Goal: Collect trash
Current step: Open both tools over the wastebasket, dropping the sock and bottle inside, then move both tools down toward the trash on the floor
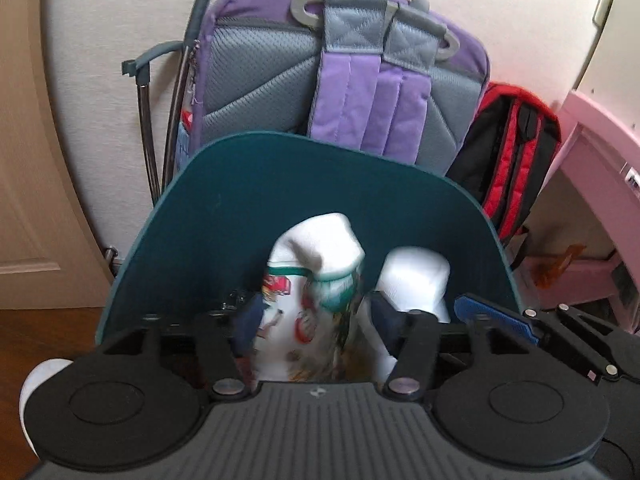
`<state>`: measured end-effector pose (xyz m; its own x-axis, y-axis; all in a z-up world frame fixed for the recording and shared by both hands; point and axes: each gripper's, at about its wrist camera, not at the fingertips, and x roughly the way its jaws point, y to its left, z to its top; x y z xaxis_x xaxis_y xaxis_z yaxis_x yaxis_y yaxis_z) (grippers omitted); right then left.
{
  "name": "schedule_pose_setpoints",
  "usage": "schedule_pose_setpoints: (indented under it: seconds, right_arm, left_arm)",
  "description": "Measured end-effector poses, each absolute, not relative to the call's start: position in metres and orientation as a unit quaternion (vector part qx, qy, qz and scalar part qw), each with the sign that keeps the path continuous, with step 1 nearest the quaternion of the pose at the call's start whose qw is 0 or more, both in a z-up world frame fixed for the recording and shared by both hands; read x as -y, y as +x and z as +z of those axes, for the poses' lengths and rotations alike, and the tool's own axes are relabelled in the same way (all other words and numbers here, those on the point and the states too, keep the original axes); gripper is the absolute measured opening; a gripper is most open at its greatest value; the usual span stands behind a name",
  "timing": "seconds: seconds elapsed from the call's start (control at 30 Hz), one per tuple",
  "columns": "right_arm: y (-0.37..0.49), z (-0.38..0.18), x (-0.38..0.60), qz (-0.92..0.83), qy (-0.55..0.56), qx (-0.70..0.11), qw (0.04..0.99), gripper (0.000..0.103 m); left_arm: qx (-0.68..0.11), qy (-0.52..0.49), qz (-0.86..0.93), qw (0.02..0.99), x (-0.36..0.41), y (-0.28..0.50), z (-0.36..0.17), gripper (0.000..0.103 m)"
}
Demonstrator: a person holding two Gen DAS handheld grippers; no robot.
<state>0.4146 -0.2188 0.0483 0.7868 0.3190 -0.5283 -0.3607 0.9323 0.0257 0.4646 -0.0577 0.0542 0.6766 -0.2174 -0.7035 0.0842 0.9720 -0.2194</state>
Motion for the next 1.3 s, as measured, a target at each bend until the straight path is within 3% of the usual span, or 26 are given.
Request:
schedule_pose_setpoints:
  seconds: [0.77,1.3]
  right_arm:
    - [0.294,0.124,0.235,0.179,-0.033,-0.221,0.958,0.054]
    - [0.222,0.120,0.238,0.205,-0.020,-0.225,0.952,0.054]
  left_arm:
    - [-0.325,-0.071,-0.099,0.938,0.045,0.330,0.139,0.072]
    - [-0.309,-0.067,-0.115,0.942,0.028,0.234,0.140,0.087]
